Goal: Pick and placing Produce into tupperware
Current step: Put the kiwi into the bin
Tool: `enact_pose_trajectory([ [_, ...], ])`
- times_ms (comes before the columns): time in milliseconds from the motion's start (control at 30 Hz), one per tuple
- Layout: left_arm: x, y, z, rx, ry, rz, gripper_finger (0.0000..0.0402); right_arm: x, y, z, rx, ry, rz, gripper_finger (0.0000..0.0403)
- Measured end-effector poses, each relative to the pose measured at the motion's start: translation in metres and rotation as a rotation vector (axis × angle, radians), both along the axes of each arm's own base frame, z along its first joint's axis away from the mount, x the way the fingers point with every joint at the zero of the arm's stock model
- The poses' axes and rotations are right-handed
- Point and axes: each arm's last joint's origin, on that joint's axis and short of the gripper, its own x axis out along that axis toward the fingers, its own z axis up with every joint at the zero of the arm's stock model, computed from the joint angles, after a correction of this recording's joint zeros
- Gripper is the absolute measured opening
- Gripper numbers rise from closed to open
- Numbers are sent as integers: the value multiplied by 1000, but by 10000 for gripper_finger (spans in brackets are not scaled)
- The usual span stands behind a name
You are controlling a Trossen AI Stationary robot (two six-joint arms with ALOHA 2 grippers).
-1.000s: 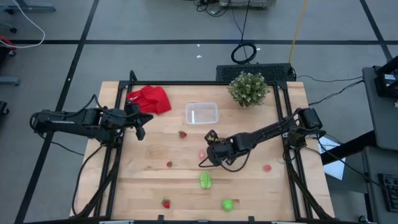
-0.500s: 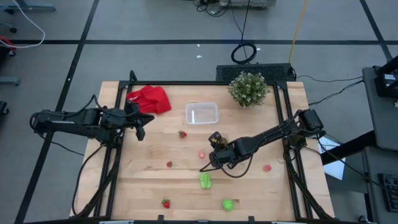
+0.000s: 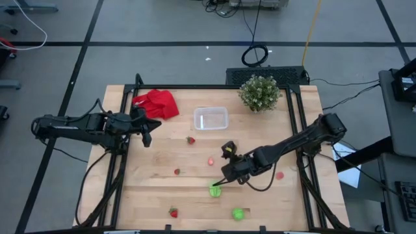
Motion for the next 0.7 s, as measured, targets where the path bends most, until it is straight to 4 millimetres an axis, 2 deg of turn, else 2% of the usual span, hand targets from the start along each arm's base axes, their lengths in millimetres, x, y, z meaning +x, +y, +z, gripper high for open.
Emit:
enact_pose_trajectory([
  [267, 0, 0, 0, -7, -2, 1, 33, -4, 9, 12, 43, -73, 9, 249],
  [700, 0, 0, 0, -6, -3, 1, 33, -7, 7, 12, 81, -61, -68, 249],
])
